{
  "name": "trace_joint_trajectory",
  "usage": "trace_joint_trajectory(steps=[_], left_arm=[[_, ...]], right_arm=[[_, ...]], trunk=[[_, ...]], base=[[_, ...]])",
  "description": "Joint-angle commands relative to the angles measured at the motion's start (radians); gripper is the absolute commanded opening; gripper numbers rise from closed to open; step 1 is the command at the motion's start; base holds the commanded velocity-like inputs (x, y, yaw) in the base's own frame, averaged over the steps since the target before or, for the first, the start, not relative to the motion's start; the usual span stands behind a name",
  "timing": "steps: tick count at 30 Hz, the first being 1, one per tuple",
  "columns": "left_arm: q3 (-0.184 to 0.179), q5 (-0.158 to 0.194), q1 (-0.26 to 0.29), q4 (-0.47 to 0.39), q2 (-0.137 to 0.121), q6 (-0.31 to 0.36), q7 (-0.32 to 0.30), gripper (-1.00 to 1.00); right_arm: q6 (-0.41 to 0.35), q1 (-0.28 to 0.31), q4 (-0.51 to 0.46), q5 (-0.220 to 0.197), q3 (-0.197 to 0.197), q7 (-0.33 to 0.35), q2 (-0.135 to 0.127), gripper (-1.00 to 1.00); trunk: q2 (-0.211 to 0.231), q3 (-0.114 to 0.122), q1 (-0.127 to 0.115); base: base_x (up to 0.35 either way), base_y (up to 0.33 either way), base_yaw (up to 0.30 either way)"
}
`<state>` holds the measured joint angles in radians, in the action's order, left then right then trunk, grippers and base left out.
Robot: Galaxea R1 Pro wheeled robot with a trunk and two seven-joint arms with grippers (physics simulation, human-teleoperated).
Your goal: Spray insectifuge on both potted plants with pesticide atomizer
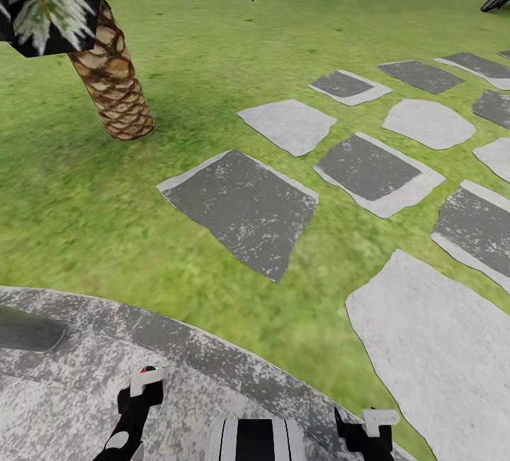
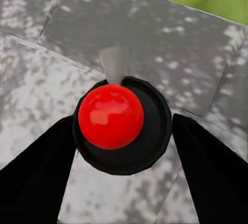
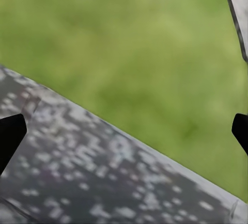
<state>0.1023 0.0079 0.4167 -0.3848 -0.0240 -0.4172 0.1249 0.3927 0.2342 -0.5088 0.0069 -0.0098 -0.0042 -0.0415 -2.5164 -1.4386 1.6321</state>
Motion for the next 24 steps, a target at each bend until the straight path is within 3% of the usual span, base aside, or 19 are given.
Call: trace_joint_trajectory(steps=[1, 24], left_arm=[[0.001, 0.0, 0.0, 0.001, 0.0, -0.003, 0.002, -1.0], [-0.004, 0.0, 0.0, -0.001, 0.001, -0.005, 0.001, -1.0]], right_arm=[[0.003, 0.0, 0.001, 0.001, -0.001, 0.0, 0.0, 1.0], [0.003, 0.0, 0.001, 0.001, -0.001, 0.0, 0.0, 1.0]], trunk=[[0.0, -0.001, 0.0], [0.0, -0.001, 0.0]], base=[[0.0, 0.0, 0.0], [0.0, 0.0, 0.0]])
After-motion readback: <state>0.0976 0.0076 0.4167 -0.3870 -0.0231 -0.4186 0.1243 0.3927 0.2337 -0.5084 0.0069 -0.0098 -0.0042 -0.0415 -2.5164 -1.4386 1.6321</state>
